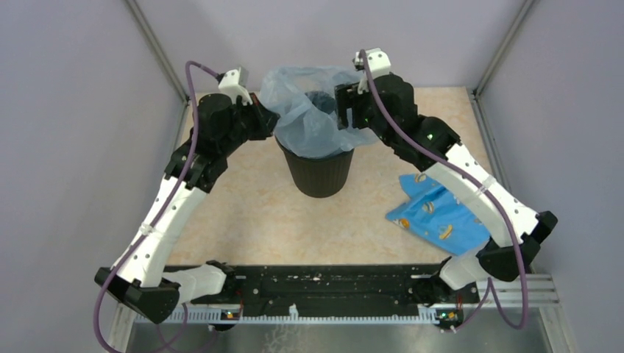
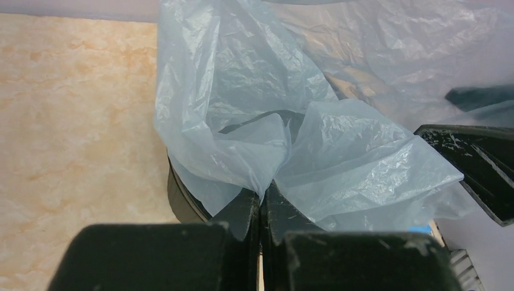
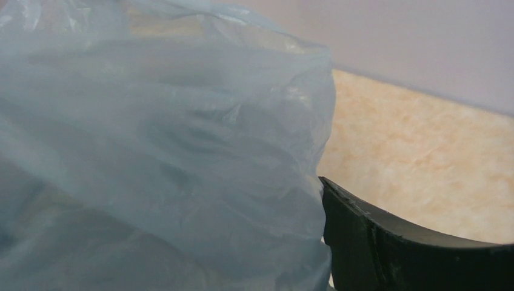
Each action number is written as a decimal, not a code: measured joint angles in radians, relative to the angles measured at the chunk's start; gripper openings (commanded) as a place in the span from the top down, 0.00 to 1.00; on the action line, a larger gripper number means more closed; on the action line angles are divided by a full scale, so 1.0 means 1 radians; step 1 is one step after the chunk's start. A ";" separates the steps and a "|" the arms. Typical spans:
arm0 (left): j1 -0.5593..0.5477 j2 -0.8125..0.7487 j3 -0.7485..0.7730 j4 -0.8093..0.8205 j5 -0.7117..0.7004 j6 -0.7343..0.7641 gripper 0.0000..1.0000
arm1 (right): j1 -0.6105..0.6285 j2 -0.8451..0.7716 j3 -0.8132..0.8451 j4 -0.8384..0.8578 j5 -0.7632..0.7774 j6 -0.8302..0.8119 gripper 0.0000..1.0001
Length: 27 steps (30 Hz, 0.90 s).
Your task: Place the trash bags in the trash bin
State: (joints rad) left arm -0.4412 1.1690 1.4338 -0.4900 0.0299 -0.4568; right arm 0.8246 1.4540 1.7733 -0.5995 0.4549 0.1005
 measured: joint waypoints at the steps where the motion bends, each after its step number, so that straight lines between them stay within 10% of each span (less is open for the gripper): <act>1: 0.000 0.000 0.000 -0.002 -0.002 0.003 1.00 | -0.017 0.000 -0.008 0.000 -0.029 0.025 0.43; 7: 0.000 0.002 0.000 -0.004 -0.001 0.013 1.00 | -0.076 0.031 -0.021 -0.002 -0.154 0.134 0.78; 14: 0.000 0.063 0.000 0.016 0.027 0.016 1.00 | -0.040 0.188 0.010 -0.014 -0.149 0.154 0.88; 21: 0.000 0.115 0.000 0.017 0.042 0.020 1.00 | -0.035 0.230 -0.039 -0.045 -0.069 0.145 0.73; 27: 0.000 0.102 0.005 -0.008 0.032 0.032 1.00 | -0.035 0.143 -0.038 -0.043 -0.064 0.140 0.32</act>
State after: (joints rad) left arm -0.4412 1.2709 1.4391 -0.4984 0.0624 -0.4248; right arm 0.7891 1.5974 1.7355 -0.6426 0.3908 0.2401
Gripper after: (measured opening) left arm 0.005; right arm 0.507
